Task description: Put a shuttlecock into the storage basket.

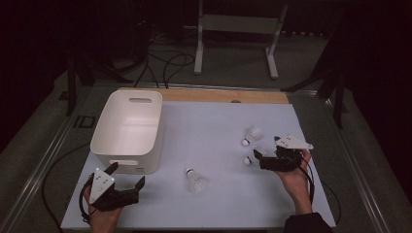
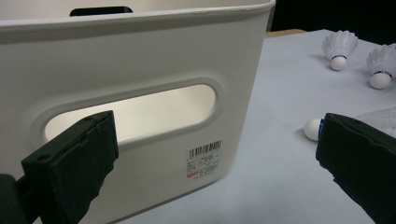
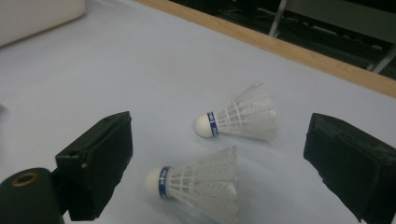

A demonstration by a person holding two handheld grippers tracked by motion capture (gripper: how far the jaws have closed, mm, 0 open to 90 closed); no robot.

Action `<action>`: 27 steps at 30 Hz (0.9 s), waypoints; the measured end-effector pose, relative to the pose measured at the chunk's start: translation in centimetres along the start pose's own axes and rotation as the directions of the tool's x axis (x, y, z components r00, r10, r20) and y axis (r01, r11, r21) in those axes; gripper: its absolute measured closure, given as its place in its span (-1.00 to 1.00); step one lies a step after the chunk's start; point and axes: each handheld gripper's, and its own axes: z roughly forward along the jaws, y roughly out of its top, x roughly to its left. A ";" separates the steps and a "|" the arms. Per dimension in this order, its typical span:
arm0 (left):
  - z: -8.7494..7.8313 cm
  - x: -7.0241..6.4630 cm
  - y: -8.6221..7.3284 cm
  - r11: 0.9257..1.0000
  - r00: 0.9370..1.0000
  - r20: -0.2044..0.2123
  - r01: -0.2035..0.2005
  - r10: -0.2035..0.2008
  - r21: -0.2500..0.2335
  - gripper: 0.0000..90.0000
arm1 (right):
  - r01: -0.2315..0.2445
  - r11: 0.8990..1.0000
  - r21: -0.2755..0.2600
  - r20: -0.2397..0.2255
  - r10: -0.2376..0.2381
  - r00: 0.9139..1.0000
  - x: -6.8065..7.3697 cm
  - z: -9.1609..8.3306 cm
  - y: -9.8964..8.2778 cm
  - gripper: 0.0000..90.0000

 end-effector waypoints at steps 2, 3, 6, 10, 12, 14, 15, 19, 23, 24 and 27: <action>0.0 0.0 0.0 1.000 1.000 0.001 -0.001 0.001 -0.001 -1.00 | 0.001 1.000 0.007 0.009 -0.001 1.000 0.0 0.2 -0.2 -0.82; 0.0 0.0 0.0 1.000 1.000 0.002 -0.001 0.001 -0.001 -1.00 | 0.004 1.000 0.016 0.008 -0.004 1.000 0.0 0.3 -0.3 -0.82; 0.0 0.0 0.0 1.000 1.000 0.003 -0.001 0.001 -0.003 -1.00 | -0.009 0.999 0.032 0.005 0.008 1.000 -0.1 0.6 -0.6 -0.82; 0.0 0.0 0.0 1.000 1.000 0.005 -0.002 0.002 -0.002 -1.00 | -0.006 0.998 0.059 -0.003 0.006 1.000 -0.1 1.0 -0.9 -0.82; 0.0 0.0 0.1 1.000 1.000 0.005 -0.001 0.001 -0.003 -1.00 | -0.007 0.998 0.063 -0.009 0.008 1.000 0.0 1.2 -1.0 -0.82; 0.0 0.0 0.1 1.000 1.000 0.005 0.000 0.000 -0.004 -1.00 | 0.000 0.997 0.073 -0.012 0.000 1.000 0.1 1.4 -1.1 -0.82; 0.0 0.0 0.1 1.000 1.000 0.005 0.001 -0.001 -0.004 -1.00 | 0.001 0.997 0.081 -0.009 0.000 1.000 0.1 1.5 -1.1 -0.82; 0.0 0.0 0.1 1.000 1.000 0.007 0.001 -0.001 -0.005 -1.00 | 0.001 0.995 0.104 -0.009 0.000 1.000 0.2 1.7 -1.3 -0.82; 0.0 -0.1 0.1 1.000 1.000 0.007 -0.003 0.003 -0.003 -1.00 | -0.001 0.994 0.113 -0.014 0.003 1.000 0.2 1.9 -1.4 -0.82; 0.0 -0.1 0.1 1.000 1.000 0.008 -0.004 0.004 -0.003 -1.00 | -0.002 0.992 0.126 -0.014 0.004 1.000 0.2 2.1 -1.5 -0.82; 0.0 -0.1 0.1 1.000 1.000 0.008 -0.003 0.003 -0.004 -1.00 | -0.003 0.990 0.142 -0.019 0.006 1.000 0.2 2.3 -1.7 -0.82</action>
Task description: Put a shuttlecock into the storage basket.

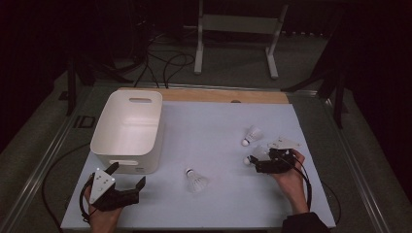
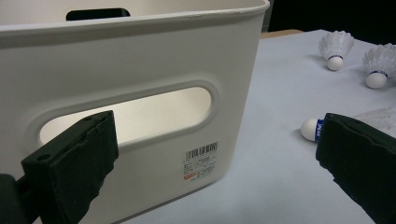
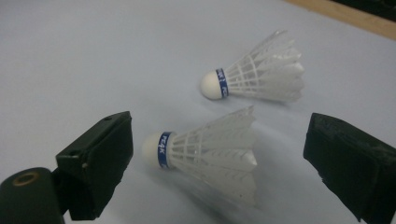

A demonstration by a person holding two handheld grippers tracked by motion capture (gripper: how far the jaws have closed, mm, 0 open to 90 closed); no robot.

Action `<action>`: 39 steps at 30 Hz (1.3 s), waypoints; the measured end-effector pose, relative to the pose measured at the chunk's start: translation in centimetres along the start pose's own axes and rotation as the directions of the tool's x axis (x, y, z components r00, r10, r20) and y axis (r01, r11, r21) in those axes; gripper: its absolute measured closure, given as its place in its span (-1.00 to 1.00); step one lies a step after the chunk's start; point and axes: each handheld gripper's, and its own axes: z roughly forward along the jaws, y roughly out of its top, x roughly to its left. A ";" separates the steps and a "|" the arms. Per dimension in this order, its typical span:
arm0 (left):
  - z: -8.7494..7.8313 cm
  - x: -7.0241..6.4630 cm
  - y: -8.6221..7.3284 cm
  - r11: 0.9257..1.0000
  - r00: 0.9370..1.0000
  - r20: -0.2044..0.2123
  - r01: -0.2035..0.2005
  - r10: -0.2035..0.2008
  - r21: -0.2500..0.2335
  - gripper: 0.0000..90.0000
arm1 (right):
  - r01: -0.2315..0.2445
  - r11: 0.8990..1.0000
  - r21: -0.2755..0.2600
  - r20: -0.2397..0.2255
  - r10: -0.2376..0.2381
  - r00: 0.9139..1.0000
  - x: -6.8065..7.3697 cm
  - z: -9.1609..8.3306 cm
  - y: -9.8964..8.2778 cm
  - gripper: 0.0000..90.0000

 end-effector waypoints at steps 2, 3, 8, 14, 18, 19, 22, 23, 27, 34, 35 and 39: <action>0.0 0.0 0.0 1.000 1.000 0.001 0.000 0.000 0.000 -1.00 | 0.004 1.000 0.019 -0.005 -0.004 1.000 0.0 0.2 -0.1 -0.81; 0.0 0.0 0.0 1.000 1.000 0.001 0.000 0.000 -0.001 -1.00 | 0.003 1.000 0.027 -0.009 -0.002 1.000 0.0 0.3 -0.1 -0.81; 0.0 0.0 0.0 1.000 1.000 0.002 -0.001 0.001 -0.001 -1.00 | 0.001 0.999 0.047 -0.023 0.000 1.000 0.0 0.6 -0.5 -0.75; 0.0 0.0 0.0 1.000 1.000 0.002 -0.001 0.001 -0.001 -1.00 | -0.017 0.997 0.081 -0.066 0.022 0.998 -0.2 0.9 -0.9 -0.62; 0.0 -0.1 0.0 1.000 1.000 0.002 -0.001 0.001 -0.002 -1.00 | 0.004 0.996 0.091 -0.093 0.004 0.996 0.2 1.0 -0.8 -0.36; 0.0 0.0 0.0 1.000 1.000 0.003 -0.002 0.002 -0.002 -1.00 | 0.011 0.996 0.092 -0.099 -0.002 0.995 0.2 1.1 -0.8 -0.28; 0.0 0.0 0.0 1.000 1.000 0.002 -0.002 0.002 -0.001 -1.00 | 0.020 0.996 0.088 -0.124 -0.009 0.992 0.4 1.0 -0.8 0.06; 0.0 0.0 0.0 1.000 1.000 0.002 -0.001 0.001 -0.002 -1.00 | 0.022 0.996 0.090 -0.130 -0.010 0.991 0.5 1.0 -0.8 0.15; 0.0 -0.1 0.0 1.000 1.000 0.003 -0.002 0.002 -0.002 -1.00 | 0.043 0.995 0.094 -0.156 -0.028 0.987 1.0 1.1 -0.7 0.46; 0.0 -0.1 0.0 1.000 1.000 0.002 -0.002 0.002 -0.002 -1.00 | 0.058 0.995 0.080 -0.140 -0.047 0.989 1.4 1.0 -0.5 0.90; 0.0 -0.1 0.0 1.000 1.000 0.001 -0.002 0.002 -0.002 -1.00 | 0.062 0.995 0.078 -0.131 -0.051 0.990 1.4 0.9 -0.5 0.91; 0.0 -0.1 0.0 1.000 1.000 0.001 -0.002 0.002 -0.002 -1.00 | 0.064 0.995 0.073 -0.125 -0.054 0.991 1.5 0.8 -0.5 0.91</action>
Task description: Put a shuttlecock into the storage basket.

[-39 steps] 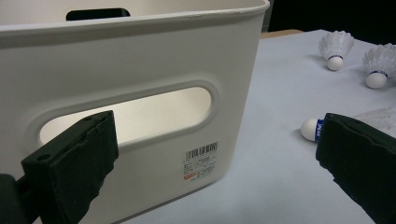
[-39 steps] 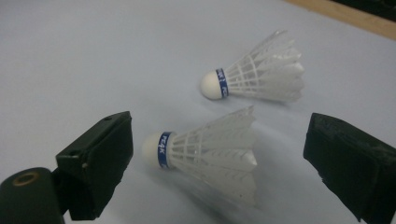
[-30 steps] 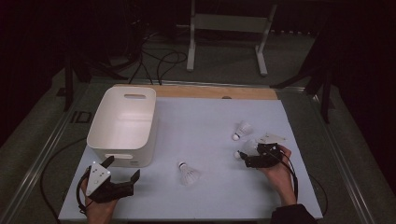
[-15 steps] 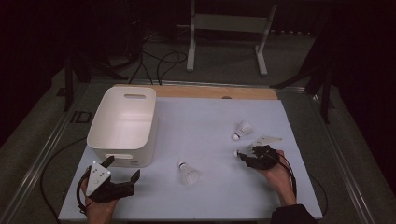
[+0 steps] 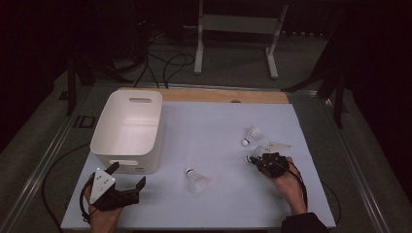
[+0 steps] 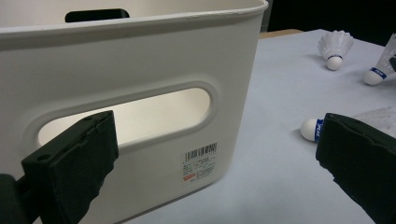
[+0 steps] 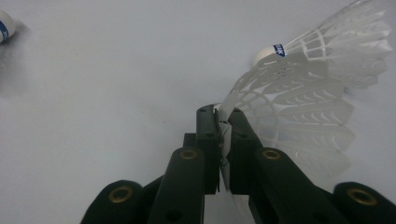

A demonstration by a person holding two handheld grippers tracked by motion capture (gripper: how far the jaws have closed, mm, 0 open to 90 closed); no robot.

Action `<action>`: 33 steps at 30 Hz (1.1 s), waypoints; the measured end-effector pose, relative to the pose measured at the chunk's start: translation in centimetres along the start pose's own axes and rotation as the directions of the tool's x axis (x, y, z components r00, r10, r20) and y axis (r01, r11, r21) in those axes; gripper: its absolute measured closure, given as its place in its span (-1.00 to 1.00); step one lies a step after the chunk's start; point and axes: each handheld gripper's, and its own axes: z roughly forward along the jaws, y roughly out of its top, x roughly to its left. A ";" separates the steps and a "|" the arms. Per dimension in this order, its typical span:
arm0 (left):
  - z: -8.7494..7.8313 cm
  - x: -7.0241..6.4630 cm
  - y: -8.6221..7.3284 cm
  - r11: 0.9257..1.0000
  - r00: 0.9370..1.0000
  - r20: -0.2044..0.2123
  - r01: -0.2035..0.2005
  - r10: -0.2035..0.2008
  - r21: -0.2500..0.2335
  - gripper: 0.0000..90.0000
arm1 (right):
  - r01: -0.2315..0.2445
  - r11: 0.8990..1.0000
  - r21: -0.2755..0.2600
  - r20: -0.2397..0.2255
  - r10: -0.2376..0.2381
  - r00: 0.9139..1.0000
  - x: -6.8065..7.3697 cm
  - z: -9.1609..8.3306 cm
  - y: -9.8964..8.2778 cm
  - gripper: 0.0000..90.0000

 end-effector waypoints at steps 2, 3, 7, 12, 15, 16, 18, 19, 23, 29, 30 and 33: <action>0.0 0.0 0.0 1.000 1.000 0.000 0.000 0.000 0.000 -1.00 | -0.003 1.000 -0.006 0.012 0.003 1.000 0.0 -0.1 0.1 0.91; 0.0 0.0 0.0 1.000 1.000 0.000 0.000 0.000 0.000 -1.00 | -0.003 1.000 -0.003 0.016 0.003 1.000 0.0 -0.1 0.1 0.91; 0.0 0.0 0.0 1.000 1.000 -0.001 -0.002 0.002 0.001 -1.00 | -0.007 1.000 -0.009 0.023 0.007 1.000 -0.1 -0.3 0.1 0.91; 0.0 0.0 0.0 1.000 1.000 0.000 -0.002 0.002 0.002 -1.00 | -0.014 1.000 -0.015 0.035 0.014 0.999 -0.1 -0.5 0.3 0.91; 0.0 0.0 0.0 1.000 1.000 0.000 -0.005 0.005 0.004 -1.00 | -0.023 0.999 -0.024 0.042 0.024 0.999 0.0 -0.7 0.4 0.91; 0.0 0.0 0.0 1.000 1.000 0.000 -0.005 0.005 0.003 -1.00 | -0.019 1.000 -0.023 0.045 0.020 0.999 0.0 -0.8 0.5 0.91; 0.0 0.0 0.0 1.000 1.000 0.000 -0.005 0.005 0.004 -1.00 | -0.020 0.999 -0.026 0.047 0.022 0.999 0.0 -0.9 0.6 0.91; 0.0 0.0 0.0 1.000 1.000 0.000 -0.006 0.006 0.004 -1.00 | -0.024 0.999 -0.032 0.045 0.025 0.999 0.0 -0.9 0.6 0.91; 0.0 0.0 0.0 1.000 1.000 0.000 -0.007 0.007 0.005 -1.00 | -0.031 0.999 -0.030 0.053 0.033 0.998 0.0 -1.1 0.7 0.91; 0.0 0.0 0.0 1.000 1.000 -0.002 -0.006 0.006 0.005 -1.00 | -0.045 0.998 -0.043 0.058 0.047 0.997 -0.1 -1.6 0.9 0.91; 0.1 0.0 0.0 1.000 1.000 -0.003 -0.006 0.006 0.005 -1.00 | -0.045 0.998 -0.044 0.060 0.048 0.997 -0.1 -1.7 0.9 0.91; 0.0 0.0 0.0 1.000 1.000 -0.004 -0.007 0.007 0.005 -1.00 | -0.051 0.997 -0.050 0.059 0.054 0.997 -0.1 -2.0 1.1 0.91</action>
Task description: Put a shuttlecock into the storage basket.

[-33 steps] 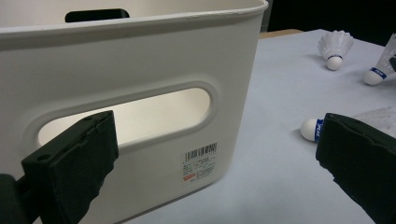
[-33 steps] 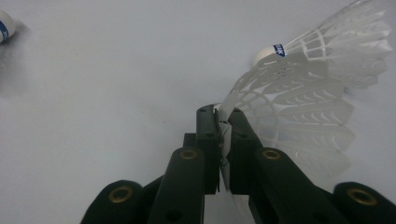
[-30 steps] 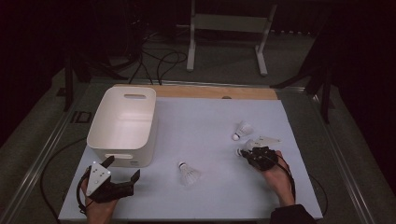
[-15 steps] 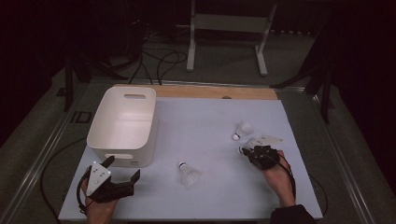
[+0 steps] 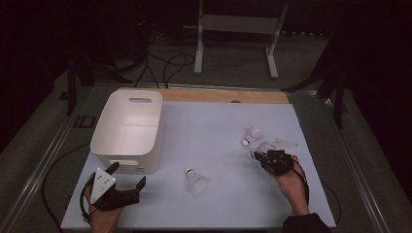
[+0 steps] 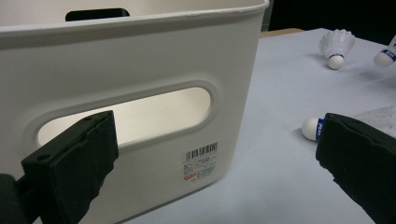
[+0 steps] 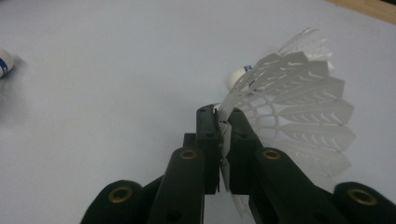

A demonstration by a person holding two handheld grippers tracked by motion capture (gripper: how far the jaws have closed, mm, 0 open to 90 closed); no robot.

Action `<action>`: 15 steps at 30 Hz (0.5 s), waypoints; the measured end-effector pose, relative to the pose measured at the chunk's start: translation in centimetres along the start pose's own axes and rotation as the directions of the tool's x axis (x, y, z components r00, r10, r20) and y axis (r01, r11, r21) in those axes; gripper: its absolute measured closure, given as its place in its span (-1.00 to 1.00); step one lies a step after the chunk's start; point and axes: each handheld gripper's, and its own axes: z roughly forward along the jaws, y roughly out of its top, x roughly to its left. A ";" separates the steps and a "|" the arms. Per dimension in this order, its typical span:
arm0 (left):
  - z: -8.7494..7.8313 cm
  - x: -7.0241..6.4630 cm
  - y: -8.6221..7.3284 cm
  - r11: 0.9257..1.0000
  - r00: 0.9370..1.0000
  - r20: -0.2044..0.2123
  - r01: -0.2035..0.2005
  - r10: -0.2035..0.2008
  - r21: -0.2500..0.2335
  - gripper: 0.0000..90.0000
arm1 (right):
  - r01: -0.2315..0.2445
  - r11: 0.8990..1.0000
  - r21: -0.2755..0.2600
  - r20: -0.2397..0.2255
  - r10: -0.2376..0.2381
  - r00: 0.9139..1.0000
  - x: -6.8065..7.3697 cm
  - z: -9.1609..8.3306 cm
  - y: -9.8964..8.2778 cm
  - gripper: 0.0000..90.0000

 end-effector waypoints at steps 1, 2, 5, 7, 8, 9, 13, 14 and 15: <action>0.0 0.0 0.0 1.000 1.000 -0.001 0.000 0.000 0.000 -1.00 | -0.003 1.000 -0.006 -0.002 0.003 1.000 0.0 -0.1 0.1 0.91; 0.0 0.0 0.0 1.000 1.000 -0.001 -0.001 0.001 0.001 -1.00 | 0.000 1.000 -0.007 -0.002 0.000 1.000 0.0 -0.2 0.1 0.91; 0.0 0.0 0.0 1.000 1.000 -0.001 -0.003 0.003 0.002 -1.00 | 0.001 1.000 -0.012 -0.002 -0.001 1.000 0.2 -0.6 0.4 0.91; 0.0 -0.1 0.0 1.000 1.000 0.000 -0.005 0.005 0.002 -1.00 | 0.006 1.000 -0.014 0.000 -0.006 1.000 0.2 -0.8 0.5 0.91; 0.0 -0.1 0.0 1.000 1.000 0.000 -0.006 0.006 0.003 -1.00 | 0.004 1.000 -0.018 -0.004 -0.004 1.000 0.3 -0.9 0.6 0.91; 0.0 -0.1 0.0 1.000 1.000 0.000 -0.006 0.006 0.003 -1.00 | 0.003 1.000 -0.022 -0.005 -0.003 1.000 0.2 -1.0 0.7 0.91; 0.0 -0.1 0.0 1.000 1.000 0.000 -0.005 0.005 0.003 -1.00 | -0.002 1.000 -0.029 -0.008 0.001 1.000 0.2 -1.6 1.1 0.91; 0.0 -0.1 0.0 1.000 1.000 0.001 -0.005 0.005 0.003 -1.00 | -0.004 0.999 -0.032 -0.008 0.004 1.000 0.2 -1.7 1.2 0.91; 0.0 -0.1 0.0 1.000 1.000 0.001 -0.006 0.006 0.003 -1.00 | -0.005 0.999 -0.032 -0.008 0.005 1.000 0.2 -1.8 1.3 0.91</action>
